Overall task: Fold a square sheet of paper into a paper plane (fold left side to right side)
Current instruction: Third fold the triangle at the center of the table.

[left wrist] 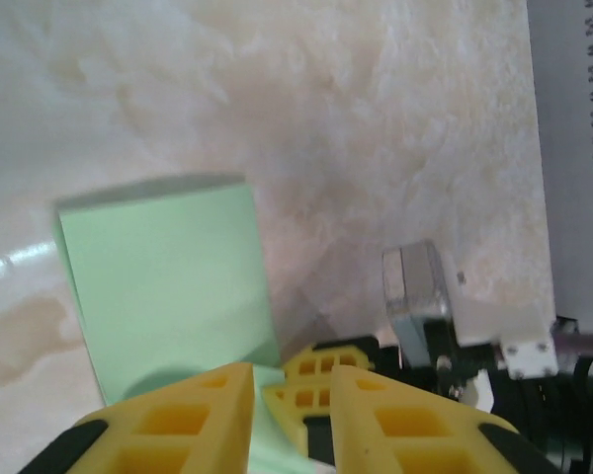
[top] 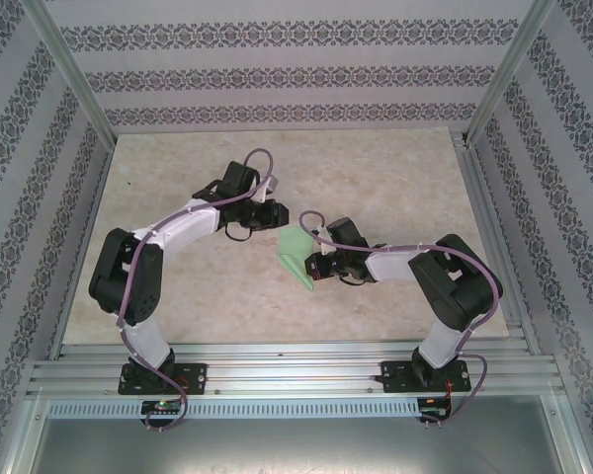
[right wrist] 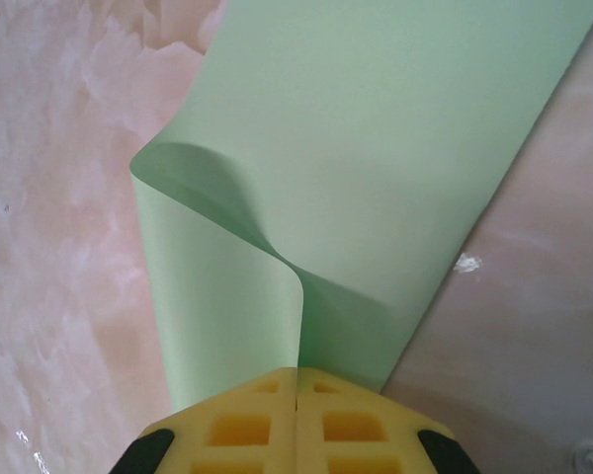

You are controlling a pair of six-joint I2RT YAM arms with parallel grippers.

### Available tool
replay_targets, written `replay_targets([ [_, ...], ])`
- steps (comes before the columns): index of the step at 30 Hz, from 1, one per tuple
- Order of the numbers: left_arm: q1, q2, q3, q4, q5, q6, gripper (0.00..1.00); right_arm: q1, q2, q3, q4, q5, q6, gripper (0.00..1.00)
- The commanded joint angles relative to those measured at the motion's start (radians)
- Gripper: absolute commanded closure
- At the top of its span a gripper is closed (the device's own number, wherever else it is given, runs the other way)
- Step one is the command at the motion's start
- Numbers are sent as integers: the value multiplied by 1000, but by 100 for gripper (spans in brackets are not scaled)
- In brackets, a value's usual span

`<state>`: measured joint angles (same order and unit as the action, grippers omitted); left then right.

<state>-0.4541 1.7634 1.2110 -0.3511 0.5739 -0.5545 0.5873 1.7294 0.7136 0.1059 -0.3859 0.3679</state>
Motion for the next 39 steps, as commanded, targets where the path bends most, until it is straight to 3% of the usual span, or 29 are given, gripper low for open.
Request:
replay_targets([
  [1,-22,4,-109,164,102,-105,75,11,55,-13,-92,53,-25,98],
  [14,-104,107,-134,225,63,-175,76,15,45,-14,-105,61,-26,98],
  [39,-111,150,-217,151,-27,-101,78,16,59,6,-133,75,-43,98],
])
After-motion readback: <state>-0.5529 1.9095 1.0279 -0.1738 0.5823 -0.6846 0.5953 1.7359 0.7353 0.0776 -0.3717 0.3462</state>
